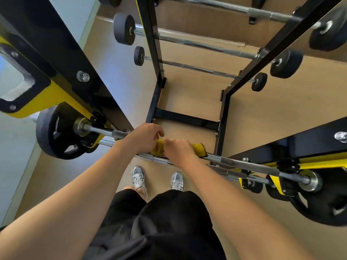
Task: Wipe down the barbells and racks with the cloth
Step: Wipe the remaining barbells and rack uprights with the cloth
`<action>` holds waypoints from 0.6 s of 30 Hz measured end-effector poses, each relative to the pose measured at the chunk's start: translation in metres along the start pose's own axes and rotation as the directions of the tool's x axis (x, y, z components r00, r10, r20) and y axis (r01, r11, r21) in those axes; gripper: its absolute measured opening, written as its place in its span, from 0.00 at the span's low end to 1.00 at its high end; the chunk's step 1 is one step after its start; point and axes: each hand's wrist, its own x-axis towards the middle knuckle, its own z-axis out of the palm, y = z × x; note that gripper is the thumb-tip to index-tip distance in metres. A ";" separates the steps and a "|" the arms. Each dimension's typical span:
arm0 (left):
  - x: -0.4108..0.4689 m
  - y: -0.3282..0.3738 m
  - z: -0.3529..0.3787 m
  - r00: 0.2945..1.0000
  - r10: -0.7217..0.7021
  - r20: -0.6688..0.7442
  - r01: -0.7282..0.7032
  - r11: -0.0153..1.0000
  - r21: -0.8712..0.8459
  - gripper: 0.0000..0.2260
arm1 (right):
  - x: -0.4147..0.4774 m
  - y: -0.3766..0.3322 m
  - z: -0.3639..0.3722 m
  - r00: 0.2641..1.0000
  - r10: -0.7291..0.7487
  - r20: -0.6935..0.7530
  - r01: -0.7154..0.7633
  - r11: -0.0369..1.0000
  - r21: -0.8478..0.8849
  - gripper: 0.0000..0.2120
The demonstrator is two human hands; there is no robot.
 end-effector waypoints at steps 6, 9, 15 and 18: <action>0.001 -0.009 -0.008 1.000 0.021 0.013 -0.021 1.000 0.012 0.14 | -0.005 0.011 0.006 1.000 -0.007 -0.023 0.009 0.996 0.091 0.10; 0.006 -0.009 -0.010 0.998 0.042 0.052 -0.042 0.999 -0.008 0.15 | -0.058 0.069 0.030 0.997 0.043 -0.066 -0.028 0.977 0.212 0.12; 0.010 -0.011 -0.009 0.989 0.106 0.104 -0.103 0.994 -0.028 0.15 | -0.091 0.094 0.055 0.969 0.231 -0.090 -0.213 0.961 0.176 0.22; 0.010 -0.014 -0.009 0.985 0.131 0.109 -0.129 0.991 -0.020 0.15 | -0.063 0.047 0.046 0.938 0.222 -0.265 -0.176 0.967 0.186 0.23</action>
